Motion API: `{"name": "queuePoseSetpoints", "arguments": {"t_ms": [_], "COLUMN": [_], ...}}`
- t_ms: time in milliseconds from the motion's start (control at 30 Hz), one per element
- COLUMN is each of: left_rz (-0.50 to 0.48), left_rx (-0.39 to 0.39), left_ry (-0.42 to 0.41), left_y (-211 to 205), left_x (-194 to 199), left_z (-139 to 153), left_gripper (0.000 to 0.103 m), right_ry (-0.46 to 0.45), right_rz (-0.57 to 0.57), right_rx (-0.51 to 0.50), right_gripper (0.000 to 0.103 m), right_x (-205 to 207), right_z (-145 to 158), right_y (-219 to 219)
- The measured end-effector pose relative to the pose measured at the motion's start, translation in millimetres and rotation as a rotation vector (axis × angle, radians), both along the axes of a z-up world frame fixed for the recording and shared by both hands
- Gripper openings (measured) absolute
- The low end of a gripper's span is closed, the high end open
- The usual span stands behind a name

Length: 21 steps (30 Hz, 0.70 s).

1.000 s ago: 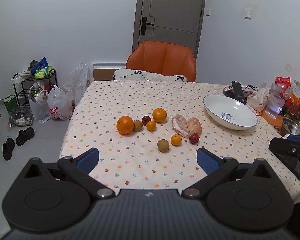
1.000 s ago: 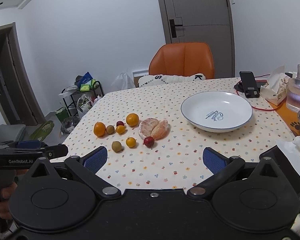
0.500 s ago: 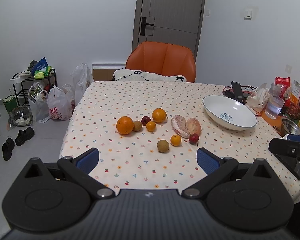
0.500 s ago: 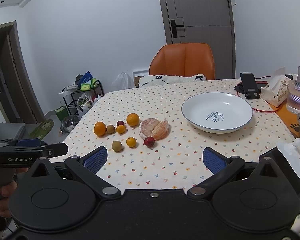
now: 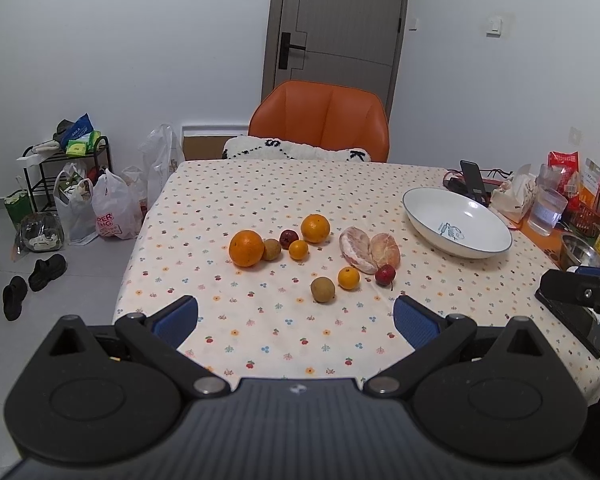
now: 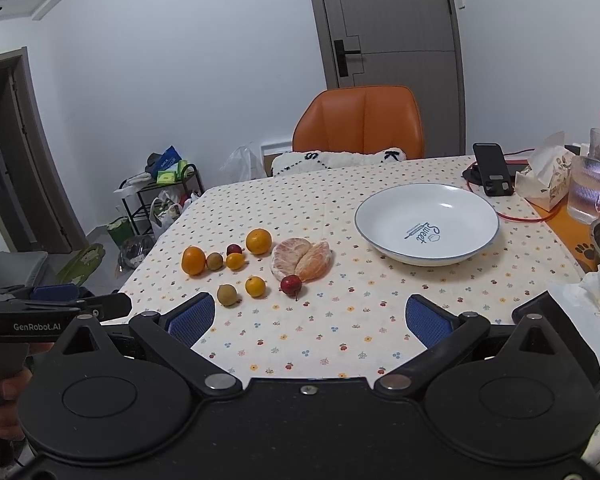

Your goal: Organize fruits

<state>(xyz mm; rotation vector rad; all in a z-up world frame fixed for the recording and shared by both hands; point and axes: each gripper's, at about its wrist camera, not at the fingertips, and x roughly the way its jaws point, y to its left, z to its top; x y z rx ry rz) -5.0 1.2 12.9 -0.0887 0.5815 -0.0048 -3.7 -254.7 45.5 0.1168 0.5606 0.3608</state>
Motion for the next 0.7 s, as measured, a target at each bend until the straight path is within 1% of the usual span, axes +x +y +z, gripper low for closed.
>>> {"name": "queuePoseSetpoints", "arguments": {"t_ms": [400,567,700], "left_rz": [0.005,0.009,0.010], "left_rx": [-0.010,-0.013,-0.018], "left_ry": [0.003,0.008,0.010], "left_y": [0,-1,-3], "left_x": [7,16,26], "left_z": [-7,-16,-27], "left_gripper": [0.103,0.103,0.103], "right_ry": [0.002,0.017,0.035], "right_rz": [0.003,-0.002,0.004], "right_rx": [-0.003,-0.007,0.012], "right_gripper": [0.103,0.103,0.103], "right_x": [6,17,28], "right_z": [-7,-18,-29], "right_y": [-3,-5,-10]}}
